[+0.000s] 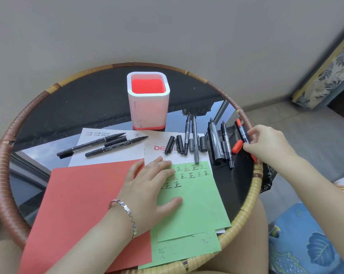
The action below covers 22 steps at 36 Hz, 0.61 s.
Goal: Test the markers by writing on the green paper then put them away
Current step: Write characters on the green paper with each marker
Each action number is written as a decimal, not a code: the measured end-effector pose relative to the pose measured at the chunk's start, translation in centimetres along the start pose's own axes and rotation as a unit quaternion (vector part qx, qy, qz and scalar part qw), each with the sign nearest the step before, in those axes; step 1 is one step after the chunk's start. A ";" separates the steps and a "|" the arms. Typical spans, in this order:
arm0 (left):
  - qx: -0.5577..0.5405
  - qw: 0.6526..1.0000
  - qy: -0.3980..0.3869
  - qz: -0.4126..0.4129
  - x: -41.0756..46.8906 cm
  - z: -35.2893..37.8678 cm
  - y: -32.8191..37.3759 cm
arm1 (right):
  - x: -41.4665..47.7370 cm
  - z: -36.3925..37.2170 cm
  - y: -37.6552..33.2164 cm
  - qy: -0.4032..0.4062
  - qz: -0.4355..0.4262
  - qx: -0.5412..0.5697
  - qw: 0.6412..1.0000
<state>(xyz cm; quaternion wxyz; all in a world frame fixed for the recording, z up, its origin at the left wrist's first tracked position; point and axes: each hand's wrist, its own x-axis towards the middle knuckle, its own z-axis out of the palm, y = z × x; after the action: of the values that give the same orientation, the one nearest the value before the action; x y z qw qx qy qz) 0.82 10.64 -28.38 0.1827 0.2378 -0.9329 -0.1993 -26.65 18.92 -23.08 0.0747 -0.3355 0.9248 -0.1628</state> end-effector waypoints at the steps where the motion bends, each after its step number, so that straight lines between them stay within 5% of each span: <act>1: 0.000 1.000 0.001 0.000 0.0 0.0 0.0 | -0.1 -0.2 -0.1 -0.011 0.010 -0.003 1.000; 7: -0.003 1.000 0.003 -0.004 0.0 0.0 0.0 | -2.1 -2.0 -1.4 -0.034 -0.027 0.159 0.986; 13: -0.001 1.000 -0.004 -0.007 0.0 0.1 0.0 | -6.2 -1.6 -4.4 -0.073 -0.093 0.398 0.910; 22: -0.007 1.000 -0.003 -0.014 0.0 0.1 0.2 | -10.3 3.6 -7.3 -0.102 -0.081 0.512 0.849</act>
<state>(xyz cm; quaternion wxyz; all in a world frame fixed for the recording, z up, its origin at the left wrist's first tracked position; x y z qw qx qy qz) 0.71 10.82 -28.35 0.1783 0.2490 -0.9286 -0.2096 -13.52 19.45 -23.62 0.3160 -0.3386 0.6672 -0.5834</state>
